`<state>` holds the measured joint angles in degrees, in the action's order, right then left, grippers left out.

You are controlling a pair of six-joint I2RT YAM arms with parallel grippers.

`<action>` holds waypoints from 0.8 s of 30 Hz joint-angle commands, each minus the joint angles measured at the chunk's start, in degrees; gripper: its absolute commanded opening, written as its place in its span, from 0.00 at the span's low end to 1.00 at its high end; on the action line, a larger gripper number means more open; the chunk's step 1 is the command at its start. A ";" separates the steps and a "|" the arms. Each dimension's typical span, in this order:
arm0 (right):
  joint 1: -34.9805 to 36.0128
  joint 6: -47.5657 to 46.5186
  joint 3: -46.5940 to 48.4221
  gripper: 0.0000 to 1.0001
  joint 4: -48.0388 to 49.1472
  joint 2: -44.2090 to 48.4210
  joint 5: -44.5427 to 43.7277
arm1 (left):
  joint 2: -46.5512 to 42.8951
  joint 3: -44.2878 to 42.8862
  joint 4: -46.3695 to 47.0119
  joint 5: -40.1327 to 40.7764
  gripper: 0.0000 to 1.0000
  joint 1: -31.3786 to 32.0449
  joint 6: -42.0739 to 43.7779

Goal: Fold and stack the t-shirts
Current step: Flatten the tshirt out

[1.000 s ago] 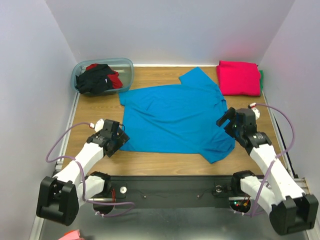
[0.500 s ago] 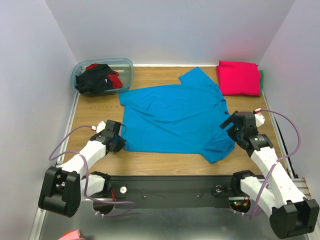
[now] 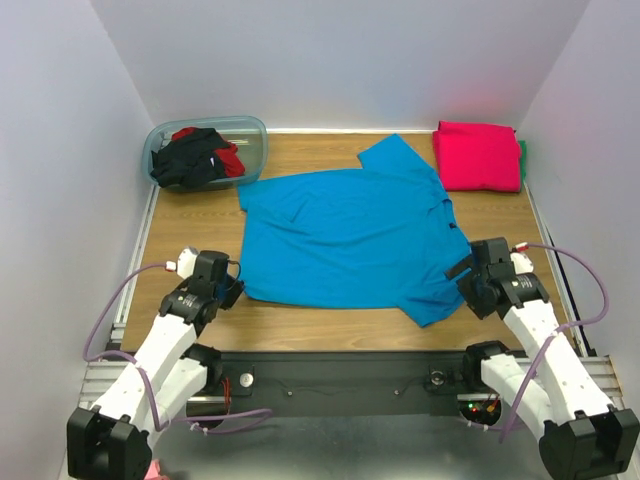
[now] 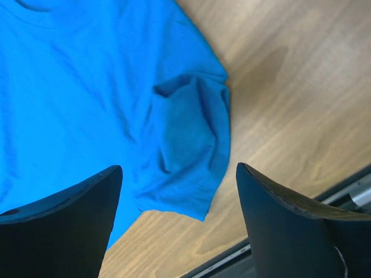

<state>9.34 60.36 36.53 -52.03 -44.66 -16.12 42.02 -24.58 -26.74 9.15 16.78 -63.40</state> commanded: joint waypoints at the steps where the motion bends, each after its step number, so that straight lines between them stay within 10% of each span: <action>1: -0.29 5.63 -1.28 0.81 -4.92 1.34 -1.90 | -1.94 1.37 -2.53 1.75 0.00 -0.08 -2.08; 10: -0.29 6.80 -5.94 0.51 -0.62 -4.11 -1.72 | -1.77 0.94 -2.88 3.42 0.00 -0.08 -2.26; 24: -0.29 4.68 -10.78 0.47 14.32 -11.75 -3.39 | -1.50 0.50 -2.88 4.13 0.00 -0.08 -2.26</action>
<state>9.34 65.39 26.44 -44.47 -55.27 -16.84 40.42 -23.49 -28.62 11.14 16.78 -65.21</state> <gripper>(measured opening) 0.462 0.030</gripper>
